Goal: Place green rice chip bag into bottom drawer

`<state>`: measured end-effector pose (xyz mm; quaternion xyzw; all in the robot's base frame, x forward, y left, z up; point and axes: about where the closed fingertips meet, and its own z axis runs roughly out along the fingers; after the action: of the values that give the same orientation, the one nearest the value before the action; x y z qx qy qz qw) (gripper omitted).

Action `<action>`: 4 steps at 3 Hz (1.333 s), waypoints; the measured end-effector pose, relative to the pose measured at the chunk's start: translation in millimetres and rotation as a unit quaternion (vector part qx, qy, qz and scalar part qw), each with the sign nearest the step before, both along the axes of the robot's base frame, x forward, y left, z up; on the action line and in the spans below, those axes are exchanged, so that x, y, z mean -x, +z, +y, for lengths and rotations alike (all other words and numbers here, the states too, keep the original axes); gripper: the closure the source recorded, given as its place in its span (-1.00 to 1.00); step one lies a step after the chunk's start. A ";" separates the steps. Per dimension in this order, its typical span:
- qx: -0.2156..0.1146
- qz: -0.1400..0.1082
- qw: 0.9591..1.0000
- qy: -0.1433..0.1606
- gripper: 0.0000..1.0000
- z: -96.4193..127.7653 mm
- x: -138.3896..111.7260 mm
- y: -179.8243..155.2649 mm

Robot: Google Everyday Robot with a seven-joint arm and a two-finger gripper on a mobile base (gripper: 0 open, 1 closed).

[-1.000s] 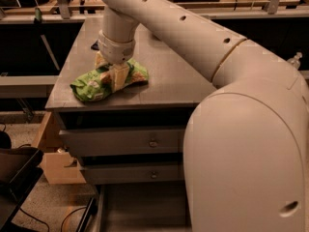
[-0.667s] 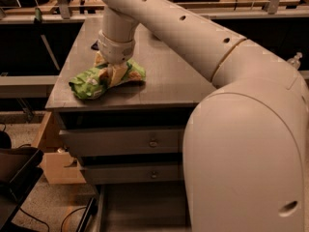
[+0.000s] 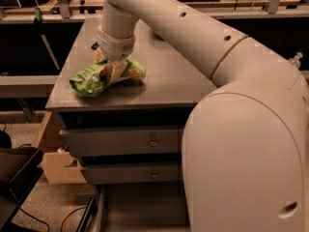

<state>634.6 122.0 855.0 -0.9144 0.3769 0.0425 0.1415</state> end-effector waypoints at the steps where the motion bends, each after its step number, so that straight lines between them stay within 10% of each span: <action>1: 0.006 -0.029 0.999 -0.025 1.00 -19.3 14.7 31.4; 2: 0.018 -0.059 0.996 -0.072 1.00 -54.9 65.4 75.4; 3: 0.030 -0.020 0.992 -0.123 1.00 -112.8 160.2 74.3; 4: 0.021 0.075 0.988 -0.134 1.00 -162.5 215.4 19.1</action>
Offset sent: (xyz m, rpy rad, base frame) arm -0.1604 -0.1173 0.1242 -0.1206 -0.1594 -0.2875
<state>419.2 -40.5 874.1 -0.8527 0.5064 0.0839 0.0976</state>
